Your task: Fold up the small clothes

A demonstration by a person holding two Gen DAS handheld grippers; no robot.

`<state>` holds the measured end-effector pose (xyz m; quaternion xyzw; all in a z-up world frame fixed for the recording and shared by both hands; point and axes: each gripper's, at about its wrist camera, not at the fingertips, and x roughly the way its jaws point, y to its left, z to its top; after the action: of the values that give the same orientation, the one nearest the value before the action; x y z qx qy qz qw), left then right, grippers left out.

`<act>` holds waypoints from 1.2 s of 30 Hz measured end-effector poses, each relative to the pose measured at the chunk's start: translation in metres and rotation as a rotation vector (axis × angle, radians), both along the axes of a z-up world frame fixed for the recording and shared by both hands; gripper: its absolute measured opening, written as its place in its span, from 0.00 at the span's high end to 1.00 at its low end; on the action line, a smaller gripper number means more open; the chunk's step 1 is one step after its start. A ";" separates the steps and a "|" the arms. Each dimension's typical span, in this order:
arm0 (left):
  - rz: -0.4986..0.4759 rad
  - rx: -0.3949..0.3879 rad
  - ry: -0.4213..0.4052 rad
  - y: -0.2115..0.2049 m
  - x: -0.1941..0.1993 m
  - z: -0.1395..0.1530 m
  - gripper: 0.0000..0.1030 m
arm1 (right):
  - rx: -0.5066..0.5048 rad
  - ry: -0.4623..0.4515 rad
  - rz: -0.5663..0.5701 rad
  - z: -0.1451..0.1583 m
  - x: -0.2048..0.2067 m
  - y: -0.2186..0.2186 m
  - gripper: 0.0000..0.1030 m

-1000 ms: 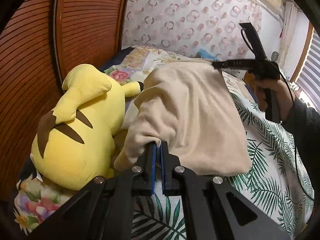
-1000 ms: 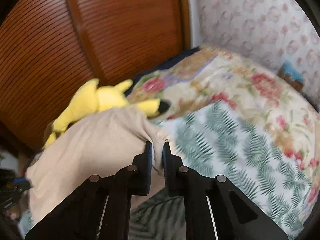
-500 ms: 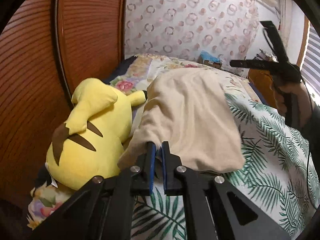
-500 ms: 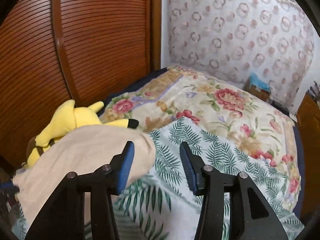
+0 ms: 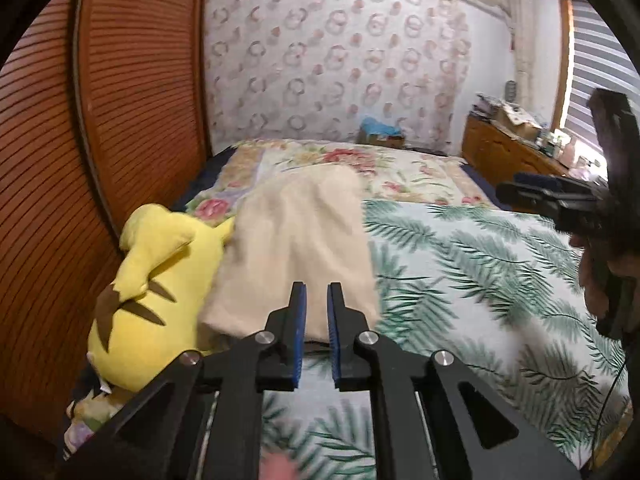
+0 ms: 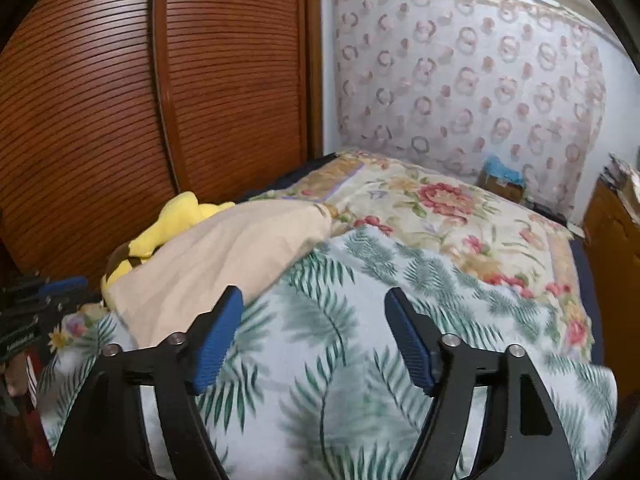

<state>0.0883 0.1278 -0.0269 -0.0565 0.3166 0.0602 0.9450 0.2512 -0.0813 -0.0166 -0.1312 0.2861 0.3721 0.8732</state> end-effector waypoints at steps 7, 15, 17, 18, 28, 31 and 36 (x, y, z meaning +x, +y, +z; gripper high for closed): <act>-0.096 0.005 -0.040 -0.057 0.001 0.016 0.89 | 0.038 -0.028 -0.114 0.011 -0.050 -0.066 0.21; -0.140 0.024 -0.123 -0.107 0.000 0.048 0.85 | 0.100 -0.103 -0.302 0.033 -0.099 -0.138 0.21; -0.141 0.019 -0.140 -0.112 0.000 0.055 0.85 | 0.116 -0.114 -0.336 0.037 -0.111 -0.152 0.21; -0.139 0.017 -0.150 -0.114 -0.001 0.059 0.85 | 0.121 -0.119 -0.351 0.038 -0.115 -0.158 0.21; -0.132 0.042 -0.163 -0.127 -0.009 0.070 0.84 | 0.157 -0.143 -0.416 0.044 -0.135 -0.190 0.21; -0.128 0.046 -0.164 -0.127 -0.010 0.069 0.84 | 0.160 -0.143 -0.423 0.043 -0.134 -0.192 0.21; -0.121 0.047 -0.164 -0.129 -0.012 0.068 0.84 | 0.158 -0.151 -0.432 0.042 -0.134 -0.194 0.21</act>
<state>0.0765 -0.0014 0.0410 -0.0199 0.2395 0.0057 0.9707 0.1170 -0.2753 0.0258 -0.0257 0.2113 0.1870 0.9590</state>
